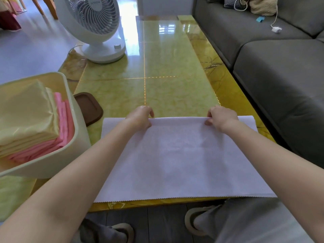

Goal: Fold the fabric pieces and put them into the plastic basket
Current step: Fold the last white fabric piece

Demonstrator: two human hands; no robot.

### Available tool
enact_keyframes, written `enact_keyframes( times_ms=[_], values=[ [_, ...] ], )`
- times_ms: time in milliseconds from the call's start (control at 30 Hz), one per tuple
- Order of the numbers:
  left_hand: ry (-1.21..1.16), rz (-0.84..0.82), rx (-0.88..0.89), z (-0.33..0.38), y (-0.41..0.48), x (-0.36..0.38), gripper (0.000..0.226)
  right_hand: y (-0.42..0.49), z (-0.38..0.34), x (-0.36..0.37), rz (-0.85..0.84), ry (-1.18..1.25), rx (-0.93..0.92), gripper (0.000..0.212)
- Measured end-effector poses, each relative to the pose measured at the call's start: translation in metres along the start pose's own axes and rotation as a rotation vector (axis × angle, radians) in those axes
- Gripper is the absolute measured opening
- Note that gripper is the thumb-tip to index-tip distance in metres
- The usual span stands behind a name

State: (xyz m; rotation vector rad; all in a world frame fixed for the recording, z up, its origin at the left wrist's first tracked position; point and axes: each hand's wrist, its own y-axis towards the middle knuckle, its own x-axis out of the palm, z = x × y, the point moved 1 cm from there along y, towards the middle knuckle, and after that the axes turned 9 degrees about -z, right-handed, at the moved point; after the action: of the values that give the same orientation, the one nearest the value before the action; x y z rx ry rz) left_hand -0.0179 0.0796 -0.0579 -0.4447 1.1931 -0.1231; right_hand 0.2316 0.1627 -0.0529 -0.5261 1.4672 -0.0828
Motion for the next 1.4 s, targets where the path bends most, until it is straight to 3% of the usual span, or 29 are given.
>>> enact_keyframes(
  times_ms=[100, 267, 367, 467, 667, 967, 1133, 1400],
  values=[
    [0.083, 0.069, 0.001, 0.004, -0.002, -0.003, 0.020, -0.005, 0.002, -0.008, -0.015, -0.012, 0.025, 0.023],
    [0.303, 0.464, 0.064, 0.013, -0.014, -0.011, 0.012, -0.019, 0.006, -0.017, 0.426, 0.188, -0.094, 0.009],
    [0.292, 0.654, 0.157, 0.011, -0.028, -0.011, 0.021, -0.035, 0.013, -0.016, 0.579, 0.202, -0.141, 0.010],
    [0.316, 0.709, 0.243, 0.010, -0.047, 0.001, 0.033, -0.057, 0.023, 0.002, 0.637, 0.091, -0.167, 0.006],
    [0.394, 0.608, 0.341, 0.016, -0.096, 0.048, 0.044, -0.092, 0.043, 0.051, 0.496, 0.108, -0.092, 0.007],
    [0.380, 0.493, 0.315, 0.021, -0.127, 0.085, 0.044, -0.129, 0.052, 0.070, 0.491, 0.066, -0.077, 0.010],
    [0.373, 0.420, 0.292, 0.026, -0.135, 0.089, 0.028, -0.137, 0.055, 0.072, 0.457, 0.063, -0.052, 0.014],
    [0.351, 0.312, 0.221, 0.023, -0.139, 0.086, 0.024, -0.133, 0.053, 0.075, 0.368, 0.108, -0.030, 0.020]
  ],
)
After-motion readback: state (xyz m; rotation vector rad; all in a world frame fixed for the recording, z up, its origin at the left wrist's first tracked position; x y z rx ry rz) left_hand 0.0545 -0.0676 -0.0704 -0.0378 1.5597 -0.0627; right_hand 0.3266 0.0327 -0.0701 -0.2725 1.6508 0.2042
